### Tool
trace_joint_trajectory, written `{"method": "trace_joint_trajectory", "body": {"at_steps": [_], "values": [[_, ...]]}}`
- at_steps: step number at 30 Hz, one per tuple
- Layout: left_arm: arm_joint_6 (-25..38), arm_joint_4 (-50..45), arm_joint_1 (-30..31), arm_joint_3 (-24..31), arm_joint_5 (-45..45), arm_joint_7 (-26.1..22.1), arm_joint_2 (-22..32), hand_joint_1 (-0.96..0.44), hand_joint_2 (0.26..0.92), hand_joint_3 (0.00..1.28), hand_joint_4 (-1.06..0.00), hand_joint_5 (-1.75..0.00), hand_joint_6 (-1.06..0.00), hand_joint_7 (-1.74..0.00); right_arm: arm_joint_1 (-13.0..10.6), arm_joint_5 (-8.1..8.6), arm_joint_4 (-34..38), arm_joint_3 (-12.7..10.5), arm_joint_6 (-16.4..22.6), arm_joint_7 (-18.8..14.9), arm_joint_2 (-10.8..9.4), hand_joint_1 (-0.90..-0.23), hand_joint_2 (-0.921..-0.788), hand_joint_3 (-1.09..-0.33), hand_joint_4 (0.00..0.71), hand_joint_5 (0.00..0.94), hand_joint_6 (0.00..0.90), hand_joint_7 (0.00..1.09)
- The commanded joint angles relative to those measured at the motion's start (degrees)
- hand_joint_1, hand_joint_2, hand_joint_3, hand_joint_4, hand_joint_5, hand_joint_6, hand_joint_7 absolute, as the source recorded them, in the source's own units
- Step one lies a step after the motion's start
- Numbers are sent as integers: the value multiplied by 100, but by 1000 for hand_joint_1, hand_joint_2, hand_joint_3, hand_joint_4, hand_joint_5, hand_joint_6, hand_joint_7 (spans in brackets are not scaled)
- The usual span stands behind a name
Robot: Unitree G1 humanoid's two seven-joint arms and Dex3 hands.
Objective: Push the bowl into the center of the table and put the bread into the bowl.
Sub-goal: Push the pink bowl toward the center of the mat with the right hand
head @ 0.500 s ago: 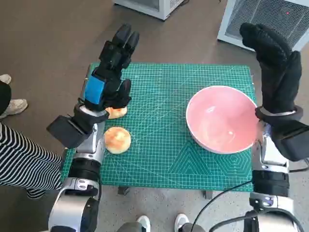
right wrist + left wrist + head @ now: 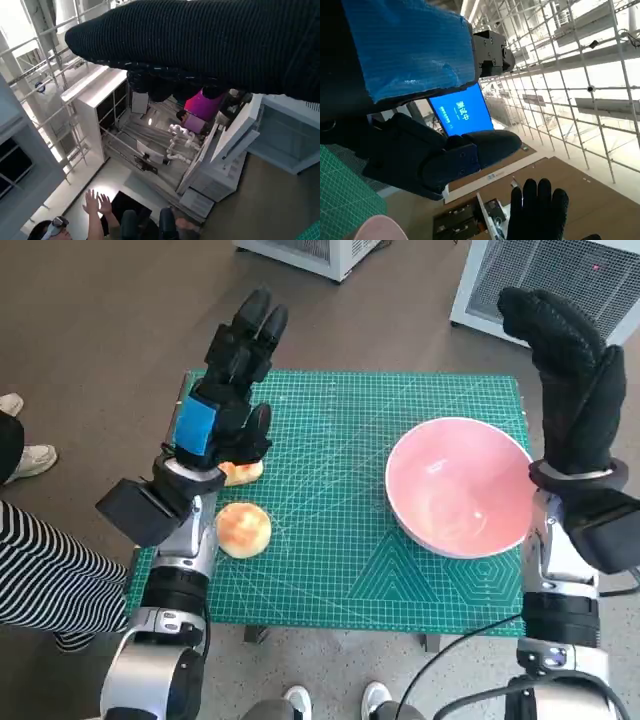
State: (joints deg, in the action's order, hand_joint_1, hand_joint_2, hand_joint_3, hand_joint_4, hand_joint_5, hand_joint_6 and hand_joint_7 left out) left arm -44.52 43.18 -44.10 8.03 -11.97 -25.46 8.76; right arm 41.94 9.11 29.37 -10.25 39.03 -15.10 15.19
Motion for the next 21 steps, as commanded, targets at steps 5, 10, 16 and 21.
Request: {"method": "trace_joint_trajectory", "body": {"at_steps": [5,10,16,21], "values": [[21,-76,-87,25,-81,-19,-10,-791,921,675,-143,-4,1,-303,-118,38,44,3,-47,-36,-20,-768,-921,-770,124,0,-1,459],[2,-8,-105,59,-140,-55,-15,-792,921,670,-144,-4,1,-315,-129,53,32,9,-61,-47,-31,-767,-921,-772,123,0,-1,458],[-12,22,-113,89,-176,-77,-53,-789,921,657,-146,-4,1,-333,-127,71,64,4,-60,-68,-28,-767,-921,-772,121,0,-1,456],[-20,40,-103,99,-196,-79,-66,-787,921,652,-146,-4,1,-335,-139,75,44,1,-81,-70,-27,-767,-921,-772,121,0,-1,455]]}}
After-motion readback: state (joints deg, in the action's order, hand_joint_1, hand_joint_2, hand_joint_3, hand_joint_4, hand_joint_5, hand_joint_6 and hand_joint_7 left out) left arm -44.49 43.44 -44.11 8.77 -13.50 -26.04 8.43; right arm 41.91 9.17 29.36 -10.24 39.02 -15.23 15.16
